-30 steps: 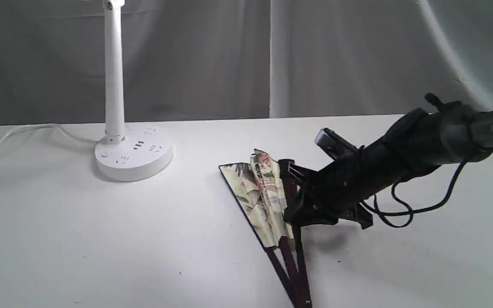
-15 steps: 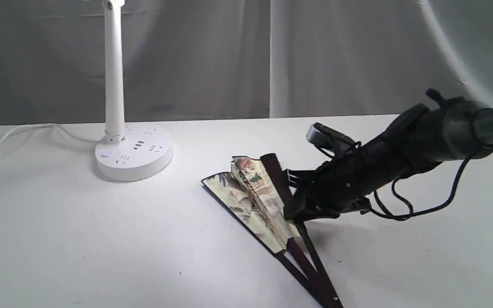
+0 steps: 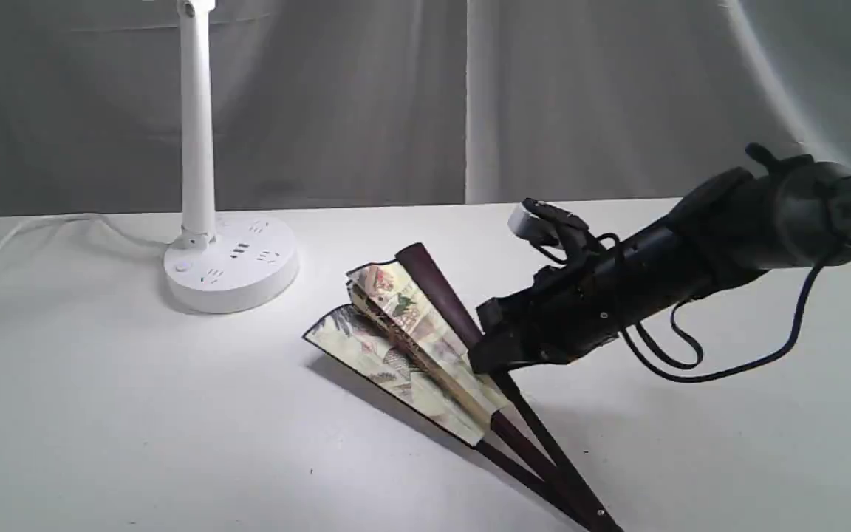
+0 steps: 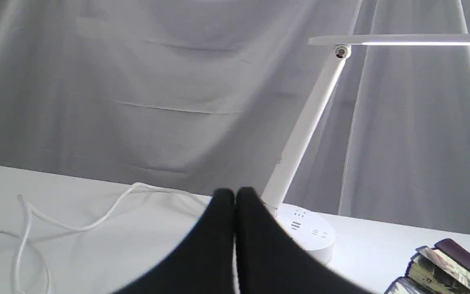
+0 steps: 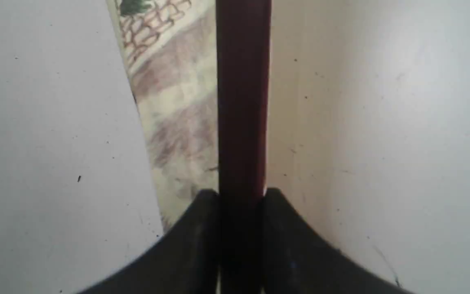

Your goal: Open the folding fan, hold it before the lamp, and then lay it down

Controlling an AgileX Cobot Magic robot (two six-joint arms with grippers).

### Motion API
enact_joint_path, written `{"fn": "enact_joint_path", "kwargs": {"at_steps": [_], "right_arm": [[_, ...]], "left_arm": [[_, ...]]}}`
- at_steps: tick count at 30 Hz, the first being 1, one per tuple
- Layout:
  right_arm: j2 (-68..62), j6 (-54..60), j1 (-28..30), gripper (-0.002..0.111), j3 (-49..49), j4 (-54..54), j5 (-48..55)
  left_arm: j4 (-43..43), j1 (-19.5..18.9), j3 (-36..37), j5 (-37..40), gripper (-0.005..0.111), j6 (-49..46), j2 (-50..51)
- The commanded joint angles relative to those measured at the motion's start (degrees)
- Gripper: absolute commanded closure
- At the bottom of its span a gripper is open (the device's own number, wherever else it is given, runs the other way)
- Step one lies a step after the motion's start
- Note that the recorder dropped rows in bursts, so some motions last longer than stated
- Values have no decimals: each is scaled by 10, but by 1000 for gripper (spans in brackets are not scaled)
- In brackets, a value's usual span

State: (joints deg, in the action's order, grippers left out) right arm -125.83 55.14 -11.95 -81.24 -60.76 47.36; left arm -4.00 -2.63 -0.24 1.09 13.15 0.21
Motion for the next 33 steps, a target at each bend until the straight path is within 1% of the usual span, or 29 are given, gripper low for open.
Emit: {"fn": "enact_joint_path", "kwargs": {"at_steps": [1, 3, 6, 10, 13, 16, 18, 21, 23, 25, 29, 31, 33], "right_arm": [[9, 36, 1, 108, 1, -22, 26], [9, 41, 1, 108, 1, -29, 34], [9, 49, 1, 108, 1, -45, 34], [17, 112, 1, 108, 1, -84, 38], [37, 136, 2, 108, 1, -107, 41], [64, 137, 2, 108, 1, -109, 41], [78, 137, 2, 108, 1, -106, 43], [97, 137, 2, 108, 1, -106, 58], [102, 136, 2, 108, 1, -106, 66], [104, 133, 2, 108, 1, -106, 75], [104, 133, 2, 108, 1, -105, 75], [104, 133, 2, 108, 1, -104, 75], [104, 133, 2, 108, 1, -100, 75]], "left_arm": [[5, -1, 2, 2, 107, 30, -2], [5, -1, 2, 2, 107, 49, -2], [5, -1, 2, 2, 107, 50, -2], [5, -1, 2, -7, 107, 50, -2], [5, -1, 2, -29, 107, 54, -2], [5, -1, 2, -41, 107, 102, -2], [5, -1, 2, -25, 107, 121, -2], [6, -1, -28, 24, 107, 124, -2], [27, 4, -45, 30, 107, 121, -1], [24, 10, -54, 26, 107, 110, 24], [-23, 16, -61, -61, 107, 39, 112], [-61, 16, -61, -132, 107, 29, 167], [-69, 16, -68, -189, 107, 31, 223]]}}
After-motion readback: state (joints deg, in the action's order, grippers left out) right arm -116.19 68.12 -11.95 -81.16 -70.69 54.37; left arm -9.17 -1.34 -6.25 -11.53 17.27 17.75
